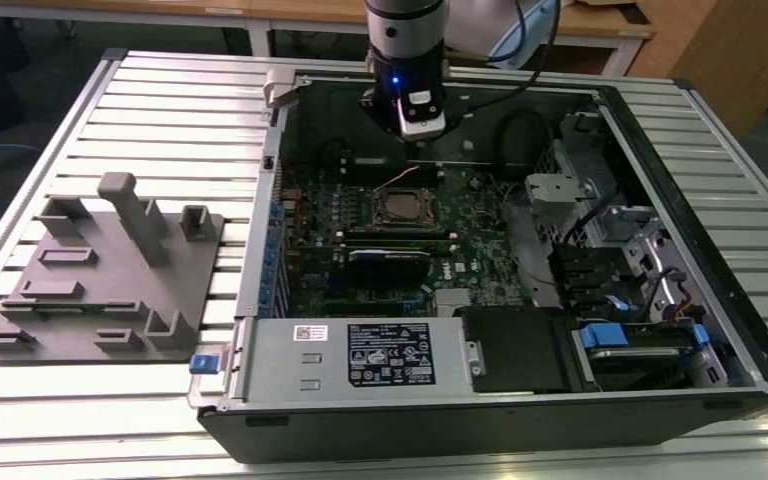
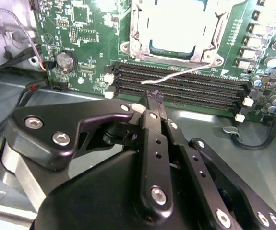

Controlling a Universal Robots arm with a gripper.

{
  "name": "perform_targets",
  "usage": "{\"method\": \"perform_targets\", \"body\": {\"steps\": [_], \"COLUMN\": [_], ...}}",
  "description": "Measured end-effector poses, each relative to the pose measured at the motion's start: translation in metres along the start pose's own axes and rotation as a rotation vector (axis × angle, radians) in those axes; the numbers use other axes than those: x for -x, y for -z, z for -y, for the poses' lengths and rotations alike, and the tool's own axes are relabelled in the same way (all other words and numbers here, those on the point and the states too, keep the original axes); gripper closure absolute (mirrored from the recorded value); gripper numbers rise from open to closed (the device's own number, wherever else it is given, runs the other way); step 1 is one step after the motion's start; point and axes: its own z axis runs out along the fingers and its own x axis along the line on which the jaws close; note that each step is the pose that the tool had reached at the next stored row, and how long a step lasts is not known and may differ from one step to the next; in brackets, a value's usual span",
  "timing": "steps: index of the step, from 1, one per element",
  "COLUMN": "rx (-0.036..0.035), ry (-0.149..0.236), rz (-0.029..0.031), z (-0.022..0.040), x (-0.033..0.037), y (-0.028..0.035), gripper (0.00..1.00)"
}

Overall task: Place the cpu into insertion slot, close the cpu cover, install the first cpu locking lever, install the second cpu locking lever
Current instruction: 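Install the first cpu locking lever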

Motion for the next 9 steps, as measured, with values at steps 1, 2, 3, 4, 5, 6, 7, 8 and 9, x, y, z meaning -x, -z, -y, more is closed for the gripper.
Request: {"method": "perform_targets", "body": {"steps": [1,2,3,4,5,6,7,8,9], "rx": [-0.0002,-0.0001,0.0003,0.0007,0.0011,0.0016,0.0023,0.0034,0.0041], "ry": [-0.001,-0.002,-0.002,-0.002,-0.002,-0.002,-0.002,-0.003,-0.003], "rz": [0.0005,0.0008,0.0011,0.0016,0.0019,0.0021,0.0022,0.002,0.0018], "z": [0.0009,0.0016,0.0023,0.0029,0.0037,0.0047,0.0056,0.0063,0.0067], "x": [0.0001,0.0001,0.0002,0.0002,0.0004,0.0008,0.001,0.0012,0.0013], "y": [-0.0003,-0.0005,-0.0008,-0.0009,-0.0011,-0.0011,-0.0013,-0.0013,-0.0013], "gripper": [0.89,0.89,0.89,0.89,0.89,0.89,0.89,0.89,0.89]}}
